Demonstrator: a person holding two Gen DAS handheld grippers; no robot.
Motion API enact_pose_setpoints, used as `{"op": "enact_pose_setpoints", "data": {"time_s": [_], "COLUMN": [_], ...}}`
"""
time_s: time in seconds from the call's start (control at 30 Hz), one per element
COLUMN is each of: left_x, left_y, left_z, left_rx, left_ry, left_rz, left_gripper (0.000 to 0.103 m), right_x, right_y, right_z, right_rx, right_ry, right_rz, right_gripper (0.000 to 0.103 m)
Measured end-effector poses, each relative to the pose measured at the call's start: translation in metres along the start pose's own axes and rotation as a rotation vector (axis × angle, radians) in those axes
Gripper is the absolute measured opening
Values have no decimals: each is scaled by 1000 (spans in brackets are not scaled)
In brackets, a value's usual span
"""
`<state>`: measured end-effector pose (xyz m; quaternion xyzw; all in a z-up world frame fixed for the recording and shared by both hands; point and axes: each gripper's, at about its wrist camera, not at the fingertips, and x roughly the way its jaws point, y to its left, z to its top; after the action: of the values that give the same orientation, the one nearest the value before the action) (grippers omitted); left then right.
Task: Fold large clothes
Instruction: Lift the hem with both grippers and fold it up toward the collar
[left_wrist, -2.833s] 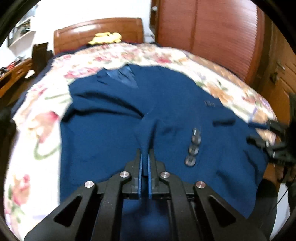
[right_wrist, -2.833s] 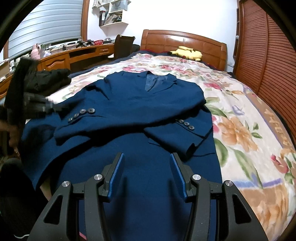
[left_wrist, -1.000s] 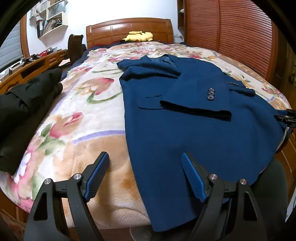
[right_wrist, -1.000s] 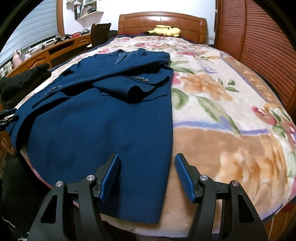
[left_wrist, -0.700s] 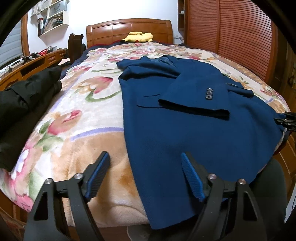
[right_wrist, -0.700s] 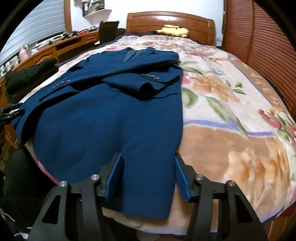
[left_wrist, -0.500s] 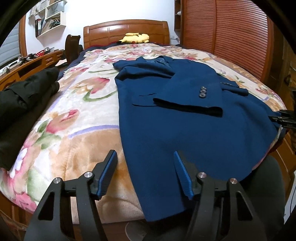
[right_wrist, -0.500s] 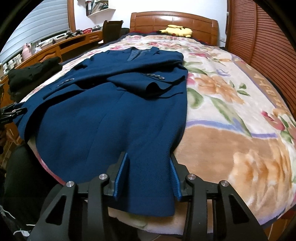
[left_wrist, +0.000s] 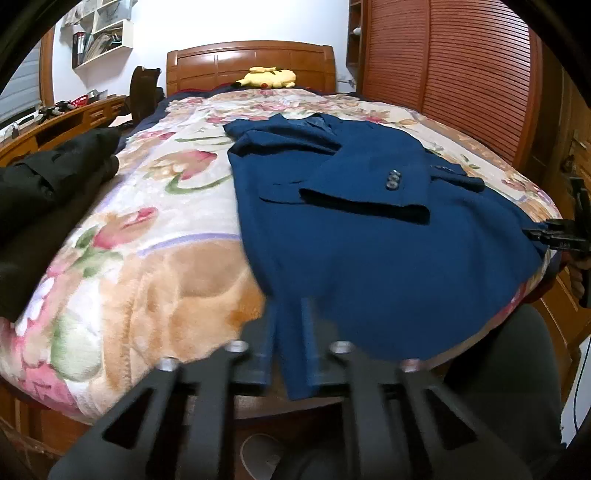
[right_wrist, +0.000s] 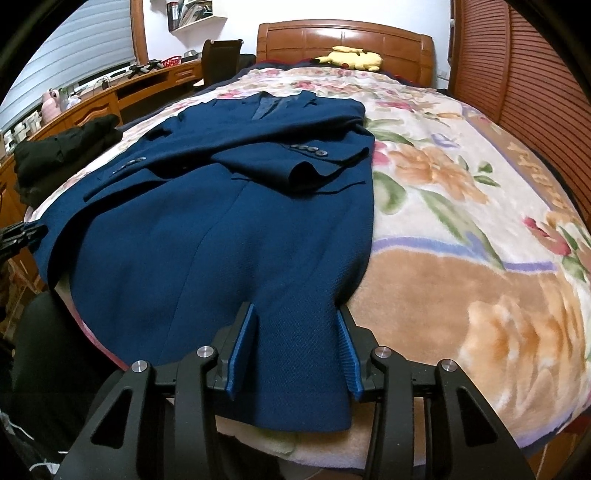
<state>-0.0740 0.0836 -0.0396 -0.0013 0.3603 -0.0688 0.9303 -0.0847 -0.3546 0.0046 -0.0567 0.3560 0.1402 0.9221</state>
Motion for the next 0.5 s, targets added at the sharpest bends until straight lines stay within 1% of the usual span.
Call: {"op": "enact_pose_setpoints", "data": {"time_s": [0.03,0.07,0.1,0.13,0.23,0.33,0.5], "left_x": [-3,-7,-12,-17,-39,-60,-83], "left_y": [-1,-3,-6,-7,-11,-14,-13], "left_z": [2,5,9,13,33,58,80], "left_rx": [0,7,17,23,29,23,-4], "left_ry": [-4,-14,-30,-43,-115,-188,-273], "left_rz": [-9,-7,-5,-7,-17,-26,-41], "left_gripper": [5,5,5,5,4,4,4], "right_x": [-1,-2,-5,-9,-24,-44,-78], "right_y": [1,3,6,9,16,19,21], "right_z": [1,3,5,7,16,29,46], "right_rx": [-5,-12,-23,-32,-47,-43,-41], "right_ry": [-3,-9,-23,-48,-115,-183,-255], "right_rz": [7,-1,-24,-49,-67,-63,-64], "right_gripper": [28,14,9,8,7,6,6]}}
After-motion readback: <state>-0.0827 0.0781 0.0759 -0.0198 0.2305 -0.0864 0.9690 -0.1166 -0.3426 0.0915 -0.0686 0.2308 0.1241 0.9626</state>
